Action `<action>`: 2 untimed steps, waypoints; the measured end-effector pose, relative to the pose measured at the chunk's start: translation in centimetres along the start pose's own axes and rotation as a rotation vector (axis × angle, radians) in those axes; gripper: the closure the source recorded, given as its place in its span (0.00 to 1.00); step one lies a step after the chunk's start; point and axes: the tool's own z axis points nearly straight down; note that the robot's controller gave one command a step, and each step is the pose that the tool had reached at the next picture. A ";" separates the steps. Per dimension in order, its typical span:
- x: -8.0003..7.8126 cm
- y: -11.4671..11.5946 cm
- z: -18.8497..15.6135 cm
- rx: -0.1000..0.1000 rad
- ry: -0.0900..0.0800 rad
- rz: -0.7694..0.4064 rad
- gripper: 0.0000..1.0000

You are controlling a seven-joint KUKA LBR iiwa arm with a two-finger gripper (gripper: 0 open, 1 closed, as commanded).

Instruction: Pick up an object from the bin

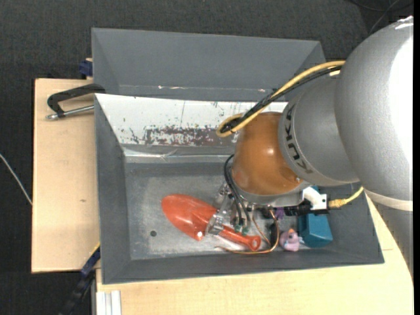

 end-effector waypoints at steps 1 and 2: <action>0.2 0.1 -0.2 0.001 0.000 0.008 1.00; 0.4 0.1 -0.9 0.003 0.007 0.008 1.00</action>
Offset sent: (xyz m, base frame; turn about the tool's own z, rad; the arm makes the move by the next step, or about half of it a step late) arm -0.0001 0.0001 0.0627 0.0000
